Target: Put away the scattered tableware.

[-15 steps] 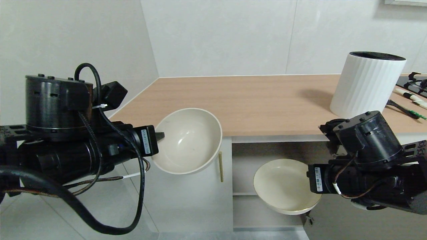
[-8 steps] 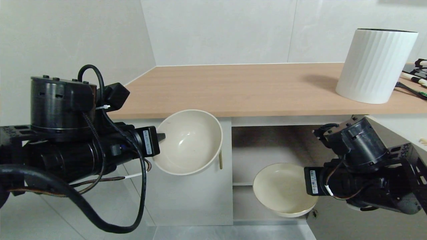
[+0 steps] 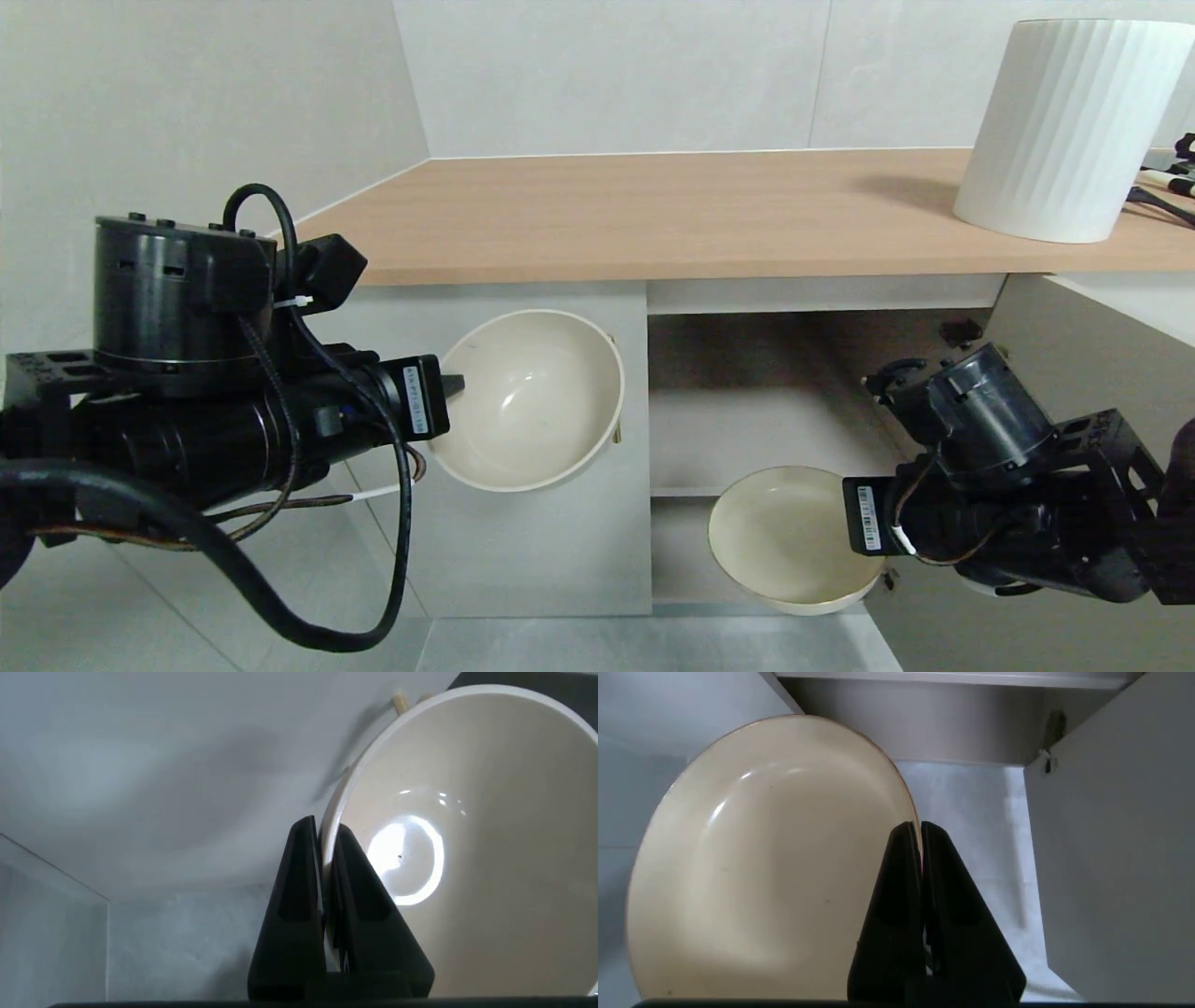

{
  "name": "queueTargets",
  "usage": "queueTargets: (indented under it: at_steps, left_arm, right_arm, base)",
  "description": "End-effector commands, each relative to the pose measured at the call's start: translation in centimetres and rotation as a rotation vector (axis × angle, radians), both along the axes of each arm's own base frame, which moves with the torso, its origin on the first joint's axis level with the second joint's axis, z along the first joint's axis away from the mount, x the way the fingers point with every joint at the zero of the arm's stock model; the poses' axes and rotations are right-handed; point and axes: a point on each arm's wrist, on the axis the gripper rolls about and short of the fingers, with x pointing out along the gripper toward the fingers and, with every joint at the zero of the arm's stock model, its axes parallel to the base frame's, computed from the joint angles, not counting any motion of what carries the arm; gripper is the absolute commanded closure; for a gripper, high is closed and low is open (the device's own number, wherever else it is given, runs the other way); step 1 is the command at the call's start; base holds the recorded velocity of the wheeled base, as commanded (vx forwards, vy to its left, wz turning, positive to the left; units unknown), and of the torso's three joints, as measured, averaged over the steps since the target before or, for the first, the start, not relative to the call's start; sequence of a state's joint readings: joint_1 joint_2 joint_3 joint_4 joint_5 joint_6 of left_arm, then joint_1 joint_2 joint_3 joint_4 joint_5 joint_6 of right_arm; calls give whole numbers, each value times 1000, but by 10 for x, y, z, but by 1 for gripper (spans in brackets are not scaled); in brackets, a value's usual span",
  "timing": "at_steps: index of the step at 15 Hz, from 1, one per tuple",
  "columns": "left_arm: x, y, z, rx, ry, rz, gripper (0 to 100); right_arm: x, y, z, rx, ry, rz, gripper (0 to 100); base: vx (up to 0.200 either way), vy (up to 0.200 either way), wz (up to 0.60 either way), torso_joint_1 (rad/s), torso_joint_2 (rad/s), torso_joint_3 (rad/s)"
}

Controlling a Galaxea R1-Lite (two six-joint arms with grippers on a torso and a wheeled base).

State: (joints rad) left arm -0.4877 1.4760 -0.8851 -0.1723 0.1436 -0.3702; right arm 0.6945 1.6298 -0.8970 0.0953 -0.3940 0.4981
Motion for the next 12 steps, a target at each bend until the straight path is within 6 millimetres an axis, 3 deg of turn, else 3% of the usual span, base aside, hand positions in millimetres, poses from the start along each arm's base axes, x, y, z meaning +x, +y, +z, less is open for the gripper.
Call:
queueTargets:
  at_steps: [1, 5, 6, 9, 12]
  left_arm:
    - [1, 0, -1, 0, 2, 1, 100]
    - [2, -1, -3, 5, 8, 0, 100]
    - [3, -1, -3, 7, 11, 0, 100]
    - [2, -1, -3, 6, 9, 0, 100]
    - [0, -1, -1, 6, 5, -4, 100]
  right_arm:
    - [0, 0, 1, 7, -7, -1, 100]
    - [8, -5, -8, -14, 12, -39, 100]
    - [23, -5, -19, -9, 7, -72, 100]
    - [39, 1, -33, 13, -30, -82, 100]
    - [75, 9, -54, 23, -50, -126, 100]
  base:
    - [0, 0, 0, 0, 0, 0]
    - [0, 0, 0, 0, 0, 0]
    - [0, 0, 0, 0, 0, 0]
    - [0, 0, 0, 0, 0, 0]
    - [0, 0, 0, 0, 0, 0]
